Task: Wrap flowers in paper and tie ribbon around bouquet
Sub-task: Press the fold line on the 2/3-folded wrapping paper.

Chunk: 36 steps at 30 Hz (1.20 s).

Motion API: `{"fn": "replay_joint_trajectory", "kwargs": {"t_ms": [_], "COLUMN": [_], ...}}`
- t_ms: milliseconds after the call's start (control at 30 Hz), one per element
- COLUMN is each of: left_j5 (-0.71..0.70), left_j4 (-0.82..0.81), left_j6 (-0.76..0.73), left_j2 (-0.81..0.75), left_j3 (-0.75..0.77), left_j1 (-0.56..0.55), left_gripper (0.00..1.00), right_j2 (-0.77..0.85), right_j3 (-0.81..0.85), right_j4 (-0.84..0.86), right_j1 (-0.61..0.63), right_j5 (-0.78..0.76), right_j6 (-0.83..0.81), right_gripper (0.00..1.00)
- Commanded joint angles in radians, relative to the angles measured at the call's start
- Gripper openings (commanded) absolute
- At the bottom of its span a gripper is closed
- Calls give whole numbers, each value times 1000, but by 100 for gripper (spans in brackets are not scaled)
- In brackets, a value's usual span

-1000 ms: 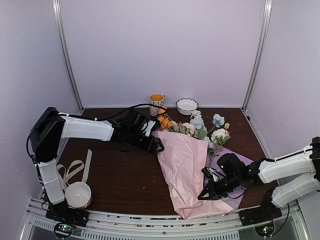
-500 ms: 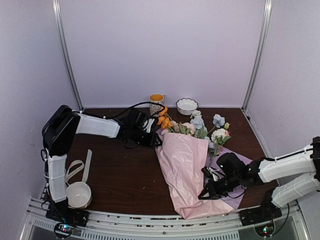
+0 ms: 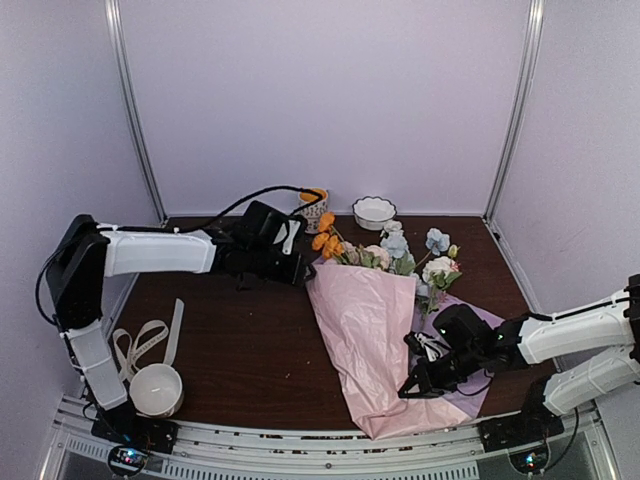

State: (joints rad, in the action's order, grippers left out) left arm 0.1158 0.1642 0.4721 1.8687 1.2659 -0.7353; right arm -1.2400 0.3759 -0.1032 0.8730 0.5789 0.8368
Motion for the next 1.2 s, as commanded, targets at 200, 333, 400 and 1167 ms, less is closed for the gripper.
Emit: {"fn": "replay_joint_trajectory", "kwargs": {"t_ms": [200, 333, 400, 1167], "left_j5": [-34, -37, -29, -24], "left_j4": [90, 128, 134, 174], "left_j6": [-215, -225, -231, -252], "left_j2": [55, 179, 235, 389], "left_j3": [153, 242, 290, 413], "left_j1": [-277, -277, -277, -276], "left_gripper": [47, 47, 47, 47], "right_j2": [18, 24, 30, 311], "right_j3": [18, 23, 31, 299], "right_j4": [-53, -75, -94, -372], "right_j1": [-1, -1, -1, 459], "right_j5": [-55, -72, -84, -522], "right_j6": [-29, -38, -44, -809], "right_gripper": [0, 0, 0, 42]}}
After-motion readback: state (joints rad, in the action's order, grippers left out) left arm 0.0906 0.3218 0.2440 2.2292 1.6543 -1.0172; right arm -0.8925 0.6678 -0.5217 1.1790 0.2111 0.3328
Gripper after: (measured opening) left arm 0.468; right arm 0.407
